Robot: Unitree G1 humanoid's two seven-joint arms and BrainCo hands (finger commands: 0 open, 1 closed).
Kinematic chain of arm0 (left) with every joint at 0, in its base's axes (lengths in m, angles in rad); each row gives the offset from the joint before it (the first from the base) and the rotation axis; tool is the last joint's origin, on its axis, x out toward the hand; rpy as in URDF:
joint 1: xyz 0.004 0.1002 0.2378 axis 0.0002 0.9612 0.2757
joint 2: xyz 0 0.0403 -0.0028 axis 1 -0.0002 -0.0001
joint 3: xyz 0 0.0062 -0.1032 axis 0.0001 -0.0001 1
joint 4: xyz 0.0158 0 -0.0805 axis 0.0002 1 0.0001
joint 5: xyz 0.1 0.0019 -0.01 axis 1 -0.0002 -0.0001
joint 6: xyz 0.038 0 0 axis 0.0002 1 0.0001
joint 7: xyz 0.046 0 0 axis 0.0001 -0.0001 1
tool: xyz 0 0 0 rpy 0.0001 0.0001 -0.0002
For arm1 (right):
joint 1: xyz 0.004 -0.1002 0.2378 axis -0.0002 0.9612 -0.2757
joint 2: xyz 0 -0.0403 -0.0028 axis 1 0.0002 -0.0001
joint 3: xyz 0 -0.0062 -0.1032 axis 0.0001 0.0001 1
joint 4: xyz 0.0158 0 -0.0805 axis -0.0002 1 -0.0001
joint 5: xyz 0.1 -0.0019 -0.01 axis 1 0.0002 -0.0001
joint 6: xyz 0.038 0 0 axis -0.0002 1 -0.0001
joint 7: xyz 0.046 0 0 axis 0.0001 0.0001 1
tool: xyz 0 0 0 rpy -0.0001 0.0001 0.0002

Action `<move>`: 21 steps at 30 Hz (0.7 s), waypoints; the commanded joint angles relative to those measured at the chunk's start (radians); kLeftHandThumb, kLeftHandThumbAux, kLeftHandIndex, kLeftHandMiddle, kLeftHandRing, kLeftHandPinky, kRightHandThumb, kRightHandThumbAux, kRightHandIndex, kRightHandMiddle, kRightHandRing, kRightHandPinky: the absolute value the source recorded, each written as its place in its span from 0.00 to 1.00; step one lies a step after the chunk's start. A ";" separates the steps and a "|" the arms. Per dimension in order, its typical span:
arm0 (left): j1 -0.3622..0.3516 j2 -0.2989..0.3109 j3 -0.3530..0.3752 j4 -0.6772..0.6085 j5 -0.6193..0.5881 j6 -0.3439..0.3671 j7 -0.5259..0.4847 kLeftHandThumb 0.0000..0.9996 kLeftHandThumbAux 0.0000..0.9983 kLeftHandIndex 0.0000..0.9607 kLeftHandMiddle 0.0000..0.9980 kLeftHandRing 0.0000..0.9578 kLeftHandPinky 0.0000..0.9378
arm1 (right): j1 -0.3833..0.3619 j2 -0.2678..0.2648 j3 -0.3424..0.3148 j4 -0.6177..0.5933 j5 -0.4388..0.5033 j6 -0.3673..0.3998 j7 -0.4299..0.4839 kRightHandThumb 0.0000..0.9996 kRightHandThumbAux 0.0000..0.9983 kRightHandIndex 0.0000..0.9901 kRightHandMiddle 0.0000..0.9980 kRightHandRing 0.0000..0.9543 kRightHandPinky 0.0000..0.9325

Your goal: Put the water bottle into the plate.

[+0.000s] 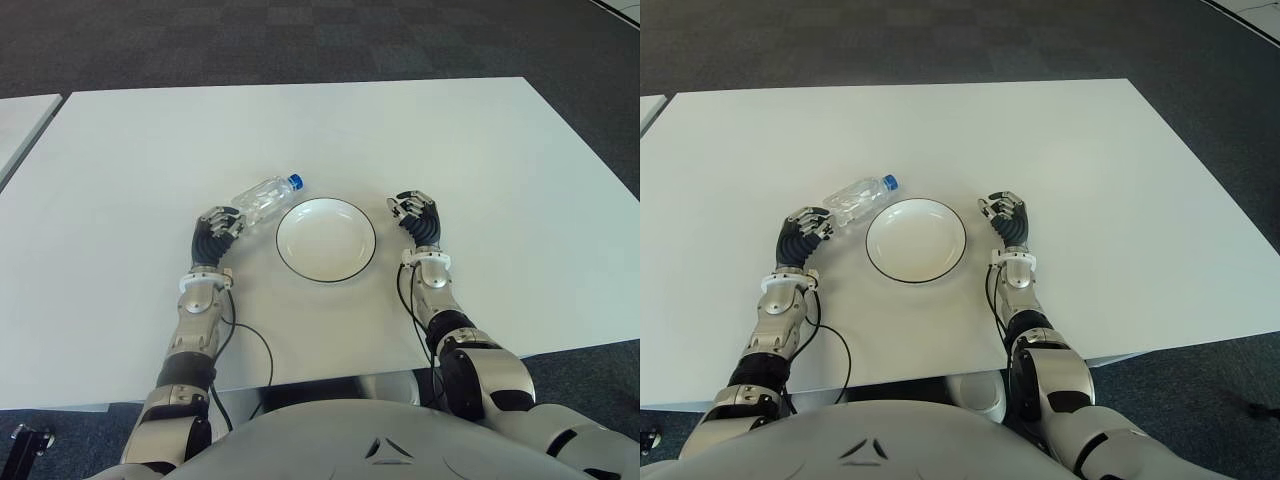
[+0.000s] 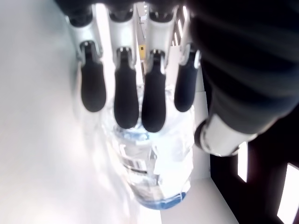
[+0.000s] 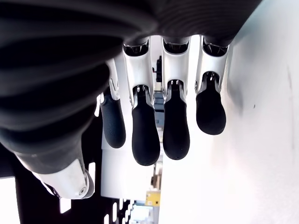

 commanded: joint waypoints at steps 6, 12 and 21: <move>0.015 -0.002 -0.002 0.015 -0.002 0.020 -0.003 0.71 0.71 0.45 0.59 0.60 0.58 | 0.020 0.008 -0.004 0.013 0.010 0.037 -0.005 0.71 0.73 0.44 0.70 0.73 0.75; 0.032 -0.007 -0.010 -0.044 0.020 0.036 0.021 0.71 0.71 0.45 0.59 0.61 0.59 | 0.020 0.008 -0.005 0.009 0.013 0.047 -0.004 0.71 0.73 0.44 0.70 0.73 0.75; 0.086 -0.006 -0.042 -0.332 0.133 0.195 0.084 0.71 0.72 0.45 0.60 0.62 0.58 | 0.023 0.007 -0.005 0.006 0.015 0.043 0.007 0.71 0.73 0.44 0.70 0.73 0.75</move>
